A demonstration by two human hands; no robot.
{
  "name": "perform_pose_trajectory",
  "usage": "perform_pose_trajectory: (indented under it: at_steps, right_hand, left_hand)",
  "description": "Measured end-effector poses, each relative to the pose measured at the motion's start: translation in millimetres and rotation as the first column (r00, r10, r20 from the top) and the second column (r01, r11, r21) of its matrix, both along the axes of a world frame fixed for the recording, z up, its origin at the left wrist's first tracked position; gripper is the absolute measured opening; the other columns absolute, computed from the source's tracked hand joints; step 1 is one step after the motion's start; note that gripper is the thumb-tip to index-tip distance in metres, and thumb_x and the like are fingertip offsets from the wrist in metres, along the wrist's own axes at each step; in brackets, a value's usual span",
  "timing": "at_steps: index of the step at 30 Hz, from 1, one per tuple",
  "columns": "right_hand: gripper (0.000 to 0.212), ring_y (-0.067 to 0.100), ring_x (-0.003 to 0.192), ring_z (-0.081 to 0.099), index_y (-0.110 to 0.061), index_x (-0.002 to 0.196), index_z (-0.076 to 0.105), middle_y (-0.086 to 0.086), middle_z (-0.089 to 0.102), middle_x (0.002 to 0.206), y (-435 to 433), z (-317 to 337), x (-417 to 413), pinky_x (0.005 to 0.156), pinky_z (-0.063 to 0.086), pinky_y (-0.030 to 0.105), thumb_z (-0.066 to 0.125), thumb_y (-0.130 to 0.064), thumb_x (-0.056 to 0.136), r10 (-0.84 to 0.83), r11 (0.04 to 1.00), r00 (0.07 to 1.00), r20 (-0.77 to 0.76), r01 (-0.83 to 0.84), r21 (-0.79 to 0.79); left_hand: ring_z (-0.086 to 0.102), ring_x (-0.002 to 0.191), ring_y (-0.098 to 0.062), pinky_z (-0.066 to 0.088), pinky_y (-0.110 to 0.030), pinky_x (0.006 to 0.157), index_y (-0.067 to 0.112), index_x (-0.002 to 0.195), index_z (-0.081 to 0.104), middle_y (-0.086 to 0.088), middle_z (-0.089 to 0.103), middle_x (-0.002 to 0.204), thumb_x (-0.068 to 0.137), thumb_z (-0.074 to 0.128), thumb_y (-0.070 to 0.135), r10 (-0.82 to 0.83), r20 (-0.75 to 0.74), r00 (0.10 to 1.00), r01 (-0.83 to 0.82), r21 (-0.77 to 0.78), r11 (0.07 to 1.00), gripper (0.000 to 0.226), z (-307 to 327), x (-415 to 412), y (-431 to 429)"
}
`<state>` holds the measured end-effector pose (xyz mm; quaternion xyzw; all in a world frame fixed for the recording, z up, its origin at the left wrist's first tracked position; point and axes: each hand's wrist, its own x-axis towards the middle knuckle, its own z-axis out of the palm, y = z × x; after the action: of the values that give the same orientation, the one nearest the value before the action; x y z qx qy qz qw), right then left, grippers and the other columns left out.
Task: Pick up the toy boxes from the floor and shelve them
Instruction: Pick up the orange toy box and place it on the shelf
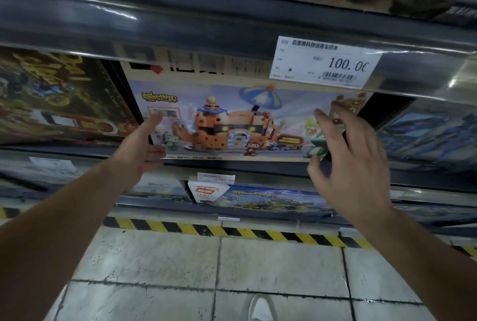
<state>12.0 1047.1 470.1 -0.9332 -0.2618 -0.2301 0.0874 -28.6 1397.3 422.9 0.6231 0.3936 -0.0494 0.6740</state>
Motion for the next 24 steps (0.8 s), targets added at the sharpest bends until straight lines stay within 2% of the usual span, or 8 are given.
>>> perform_pose_trajectory:
  at_steps: [3, 6, 10, 12, 14, 16, 19, 24]
  right_hand:
    - [0.061, 0.040, 0.129, 0.045, -0.016, 0.145, 0.046, 0.016, 0.043, 0.147, -3.7, -11.6, 2.8, 0.097, 0.045, 0.056, 0.055, -0.024, 0.085, -0.054, 0.999, 0.994, -0.096, 0.054, -0.002]
    - [0.064, 0.039, 0.130, 0.043, -0.018, 0.147, 0.042, 0.015, 0.039, 0.149, -8.0, -23.0, 4.8, 0.090, 0.050, 0.055, 0.059, -0.023, 0.085, -0.108, 0.994, 0.978, -0.181, 0.111, 0.010]
    - [0.076, 0.039, 0.129, 0.044, -0.026, 0.149, 0.034, 0.014, 0.032, 0.152, -15.5, -31.5, 9.4, 0.075, 0.054, 0.046, 0.069, -0.022, 0.082, -0.227, 0.963, 0.923, -0.312, 0.260, 0.069]
    - [0.076, 0.038, 0.127, 0.045, -0.029, 0.148, 0.033, 0.012, 0.031, 0.152, -20.7, -35.3, 12.4, 0.070, 0.052, 0.041, 0.070, -0.024, 0.082, -0.263, 0.948, 0.903, -0.339, 0.308, 0.085]
    - [0.078, 0.038, 0.130, 0.044, -0.033, 0.149, 0.029, 0.010, 0.028, 0.154, -24.8, -37.8, 15.3, 0.072, 0.052, 0.042, 0.070, -0.028, 0.083, -0.296, 0.933, 0.878, -0.375, 0.351, 0.085]
    - [0.079, 0.037, 0.133, 0.042, -0.036, 0.149, 0.025, 0.009, 0.024, 0.157, -26.9, -38.9, 16.7, 0.076, 0.053, 0.045, 0.070, -0.031, 0.084, -0.317, 0.918, 0.851, -0.418, 0.386, 0.089]
    - [0.077, 0.035, 0.134, 0.043, -0.037, 0.148, 0.026, 0.005, 0.024, 0.158, -28.4, -39.7, 17.5, 0.080, 0.053, 0.045, 0.070, -0.030, 0.086, -0.295, 0.910, 0.842, -0.451, 0.392, 0.137]
    - [0.070, 0.024, 0.128, 0.048, -0.027, 0.146, 0.038, 0.003, 0.032, 0.151, -28.5, -43.9, 18.9, 0.084, 0.044, 0.031, 0.070, -0.016, 0.085, -0.123, 0.857, 0.856, -0.502, 0.346, 0.381]
  left_hand:
    - [0.058, 0.116, -0.038, 0.042, -0.047, 0.108, 0.026, 0.148, 0.038, -0.026, 0.056, 0.128, 0.082, 0.059, 0.067, 0.024, -0.003, 1.000, -0.024, -0.006, 1.000, 0.080, -0.4, 5.6, -2.2]
    - [0.056, 0.118, -0.034, 0.042, -0.044, 0.109, 0.028, 0.147, 0.040, -0.023, 0.050, 0.138, 0.081, 0.063, 0.064, 0.051, 0.017, 0.999, -0.050, -0.040, 0.998, 0.078, -3.5, 7.9, -1.7]
    - [0.051, 0.125, -0.035, 0.040, -0.043, 0.112, 0.030, 0.149, 0.036, -0.020, 0.039, 0.150, 0.079, 0.066, 0.064, 0.063, 0.066, 0.996, -0.057, -0.081, 0.995, 0.084, -10.3, 10.4, 1.4]
    - [0.051, 0.125, -0.036, 0.040, -0.044, 0.111, 0.031, 0.149, 0.037, -0.017, 0.037, 0.152, 0.070, 0.071, 0.070, 0.067, 0.077, 0.995, -0.059, -0.100, 0.993, 0.094, -11.1, 12.0, 4.8]
    - [0.051, 0.126, -0.037, 0.040, -0.044, 0.111, 0.031, 0.151, 0.036, -0.017, 0.038, 0.152, 0.048, 0.078, 0.078, 0.049, 0.069, 0.996, -0.040, -0.128, 0.991, 0.121, -11.6, 13.6, 9.5]
    - [0.048, 0.130, -0.038, 0.038, -0.043, 0.112, 0.030, 0.154, 0.030, -0.020, 0.038, 0.152, 0.040, 0.079, 0.080, 0.031, 0.073, 0.997, -0.021, -0.138, 0.990, 0.134, -13.6, 15.7, 12.7]
    - [0.046, 0.131, -0.038, 0.037, -0.042, 0.113, 0.030, 0.154, 0.028, -0.022, 0.038, 0.151, 0.040, 0.077, 0.082, 0.028, 0.083, 0.996, -0.017, -0.136, 0.991, 0.135, -17.4, 19.8, 13.2]
    - [0.045, 0.132, -0.039, 0.036, -0.043, 0.113, 0.030, 0.154, 0.030, -0.023, 0.039, 0.150, 0.042, 0.075, 0.082, 0.033, 0.083, 0.996, -0.022, -0.133, 0.991, 0.132, -20.6, 22.7, 12.8]
